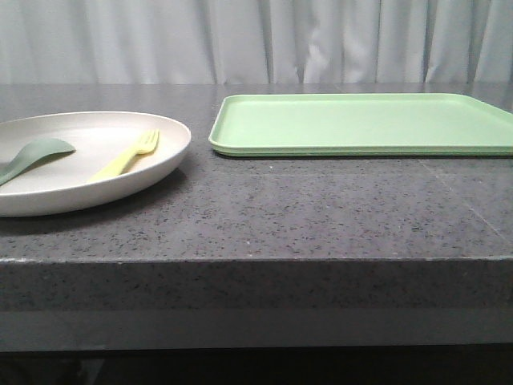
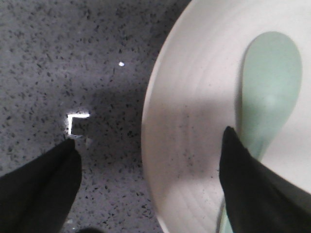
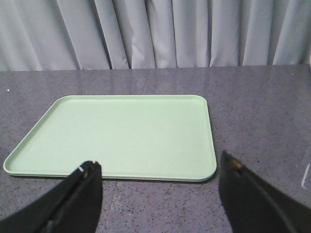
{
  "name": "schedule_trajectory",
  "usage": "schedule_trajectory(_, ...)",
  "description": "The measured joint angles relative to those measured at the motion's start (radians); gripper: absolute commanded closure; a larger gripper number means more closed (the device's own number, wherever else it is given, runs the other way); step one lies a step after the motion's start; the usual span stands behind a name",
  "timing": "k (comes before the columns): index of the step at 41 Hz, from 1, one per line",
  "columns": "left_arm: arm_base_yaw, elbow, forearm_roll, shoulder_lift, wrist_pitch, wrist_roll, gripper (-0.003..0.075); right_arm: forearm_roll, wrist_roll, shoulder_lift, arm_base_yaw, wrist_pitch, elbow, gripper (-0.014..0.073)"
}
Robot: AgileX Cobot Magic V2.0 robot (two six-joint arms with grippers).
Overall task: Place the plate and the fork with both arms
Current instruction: 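Reach the left gripper to the cream plate rim and grasp it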
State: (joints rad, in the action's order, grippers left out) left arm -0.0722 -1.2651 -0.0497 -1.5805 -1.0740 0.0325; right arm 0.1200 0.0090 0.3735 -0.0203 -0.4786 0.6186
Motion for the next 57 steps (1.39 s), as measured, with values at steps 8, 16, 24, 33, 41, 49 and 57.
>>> schedule_trajectory(8,0.0,-0.002,0.0,-0.023,0.022,0.0,0.0166,0.0,0.0,0.0,0.0,0.0,0.0,0.0062)
schedule_trajectory(16,0.0,-0.004,0.0,-0.047,0.026,0.0,0.0179,0.0,0.0,0.0,0.0,0.0,0.0,0.0062)
schedule_trajectory(24,0.0,-0.004,0.0,-0.05,0.026,0.0,0.0354,0.0,0.0,0.0,0.0,0.0,0.0,0.0062)
schedule_trajectory(33,0.0,-0.004,0.0,-0.05,0.026,0.0,0.0644,0.0,0.0,0.0,0.0,0.0,0.0,0.0062)
schedule_trajectory(41,-0.002,-0.007,-0.006,-0.05,0.026,-0.002,0.0738,0.0,0.0,0.0,0.0,0.0,0.0,0.0062)
schedule_trajectory(49,0.004,-0.009,-0.026,-0.043,0.017,0.0,0.0738,0.0,0.0,0.0,0.0,0.0,0.0,0.0062)
schedule_trajectory(57,0.069,-0.009,-0.137,0.013,0.003,-0.055,0.0738,0.0,0.0,0.0,0.0,0.0,0.0,0.0062)
